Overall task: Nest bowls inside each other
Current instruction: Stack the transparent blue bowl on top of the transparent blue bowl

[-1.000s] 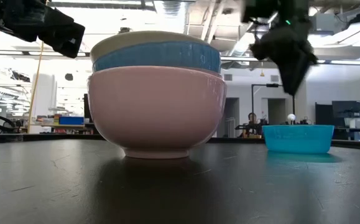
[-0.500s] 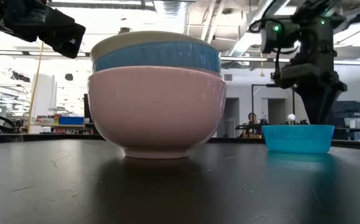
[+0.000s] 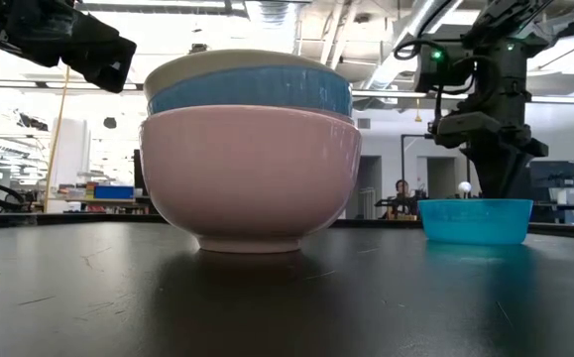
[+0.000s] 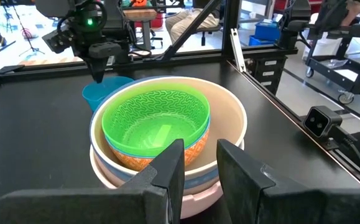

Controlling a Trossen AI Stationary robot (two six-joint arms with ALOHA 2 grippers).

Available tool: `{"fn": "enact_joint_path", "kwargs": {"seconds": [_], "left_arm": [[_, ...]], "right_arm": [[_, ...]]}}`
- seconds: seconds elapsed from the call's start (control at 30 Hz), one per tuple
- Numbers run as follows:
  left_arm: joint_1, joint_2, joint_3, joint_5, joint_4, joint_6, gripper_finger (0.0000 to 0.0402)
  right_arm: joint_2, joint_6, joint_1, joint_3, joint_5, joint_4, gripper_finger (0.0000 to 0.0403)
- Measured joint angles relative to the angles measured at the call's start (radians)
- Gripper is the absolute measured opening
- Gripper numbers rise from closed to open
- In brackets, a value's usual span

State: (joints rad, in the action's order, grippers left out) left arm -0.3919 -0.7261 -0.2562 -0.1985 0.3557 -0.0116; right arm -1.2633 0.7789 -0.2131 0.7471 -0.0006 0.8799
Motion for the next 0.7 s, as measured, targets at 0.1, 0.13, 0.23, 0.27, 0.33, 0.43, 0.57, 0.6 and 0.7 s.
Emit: {"fn": "enact_joint_path", "kwargs": {"seconds": [0.1,0.13,0.23,0.27,0.33,0.43,0.57,0.6,0.7], "left_arm": [[0.0,0.0,0.0,0.0,0.0,0.0,0.0084],[0.0,0.0,0.0,0.0,0.0,-0.001,0.0084],[0.0,0.0,0.0,0.0,0.0,-0.002,0.0084],[0.0,0.0,0.0,0.0,0.0,-0.003,0.0084],[0.0,0.0,0.0,0.001,0.0,-0.007,0.0084],[0.0,0.0,0.0,0.001,0.0,-0.01,0.0084],[0.0,0.0,0.0,0.001,-0.001,-0.011,0.0084],[0.0,0.0,0.0,0.001,-0.001,-0.009,0.0084],[0.0,0.0,0.0,0.001,-0.002,-0.003,0.0084]], "right_arm": [[0.0,0.006,-0.001,0.0,0.0,-0.003,0.0025],[0.0,0.006,-0.001,0.0,0.0,-0.005,0.0014],[0.0,0.006,-0.001,0.0,0.0,-0.024,0.0008],[0.0,0.003,-0.001,0.001,-0.001,-0.033,0.0007],[0.001,0.0,-0.001,0.022,-0.004,-0.023,0.0004],[0.006,-0.007,-0.001,0.094,-0.005,0.035,0.0003],[0.009,-0.013,0.022,0.243,-0.005,0.124,0.0002],[0.007,-0.012,0.034,0.288,-0.004,0.136,0.0002],[-0.001,-0.012,0.072,0.419,-0.003,0.139,0.0001]]}}
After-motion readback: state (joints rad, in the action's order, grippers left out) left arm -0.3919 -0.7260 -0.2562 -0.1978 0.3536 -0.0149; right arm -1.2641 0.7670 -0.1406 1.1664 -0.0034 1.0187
